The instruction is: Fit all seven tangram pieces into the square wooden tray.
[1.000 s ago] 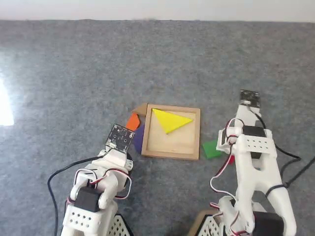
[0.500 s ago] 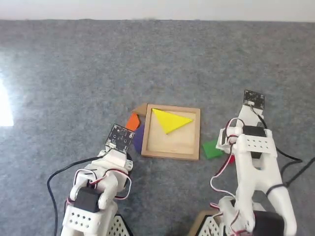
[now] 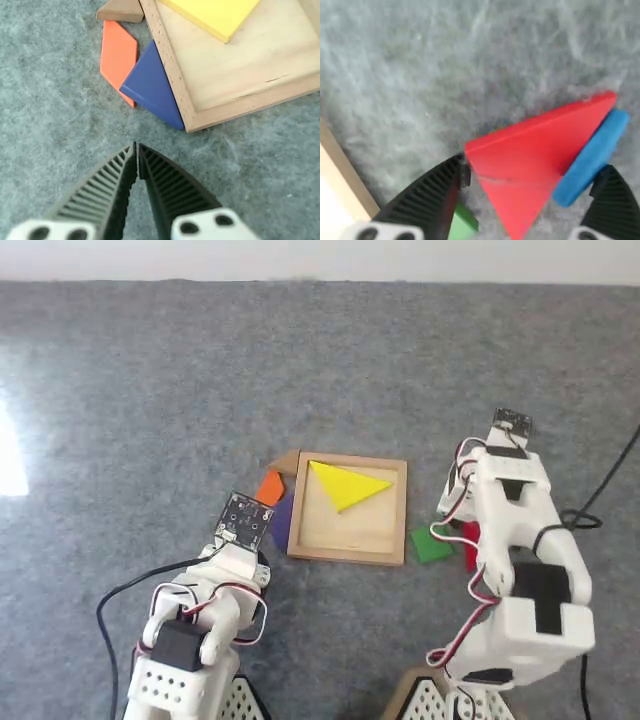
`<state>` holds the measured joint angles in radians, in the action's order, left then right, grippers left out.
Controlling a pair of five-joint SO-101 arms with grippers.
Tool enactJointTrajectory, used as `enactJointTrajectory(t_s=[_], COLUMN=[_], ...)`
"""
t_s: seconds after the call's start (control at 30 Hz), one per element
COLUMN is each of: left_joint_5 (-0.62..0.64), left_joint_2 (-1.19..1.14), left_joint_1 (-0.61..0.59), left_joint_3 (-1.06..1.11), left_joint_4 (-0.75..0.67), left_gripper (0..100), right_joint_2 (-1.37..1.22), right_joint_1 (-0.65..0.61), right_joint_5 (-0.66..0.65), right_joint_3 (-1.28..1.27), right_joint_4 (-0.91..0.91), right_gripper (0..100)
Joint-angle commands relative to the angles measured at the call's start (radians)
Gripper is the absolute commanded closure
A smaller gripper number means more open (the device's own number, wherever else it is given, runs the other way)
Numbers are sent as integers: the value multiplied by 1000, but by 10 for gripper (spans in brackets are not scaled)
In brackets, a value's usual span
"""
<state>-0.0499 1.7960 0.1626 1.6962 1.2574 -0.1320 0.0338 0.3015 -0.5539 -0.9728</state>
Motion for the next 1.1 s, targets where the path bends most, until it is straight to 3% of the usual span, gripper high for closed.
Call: enactJointTrajectory(t_s=[0.0,0.47,0.7,0.9,1.07], left_joint_5=[-6,-6,-6,-5,-5], left_joint_2=[20,20,20,20,20], left_joint_1=[-3,-3,-2,-3,-3], left_joint_3=[-13,-13,-13,-13,-13], left_joint_4=[3,3,3,3,3], left_gripper=[985,985,985,985,985], right_joint_2=[-30,-272,-286,-294,-285], right_joint_1=[7,-73,-27,-39,-31], right_joint_5=[14,-26,103,322,356], right_joint_3=[120,433,473,485,497], right_joint_4=[13,-53,-85,-88,-93], right_gripper=[626,625,625,626,626])
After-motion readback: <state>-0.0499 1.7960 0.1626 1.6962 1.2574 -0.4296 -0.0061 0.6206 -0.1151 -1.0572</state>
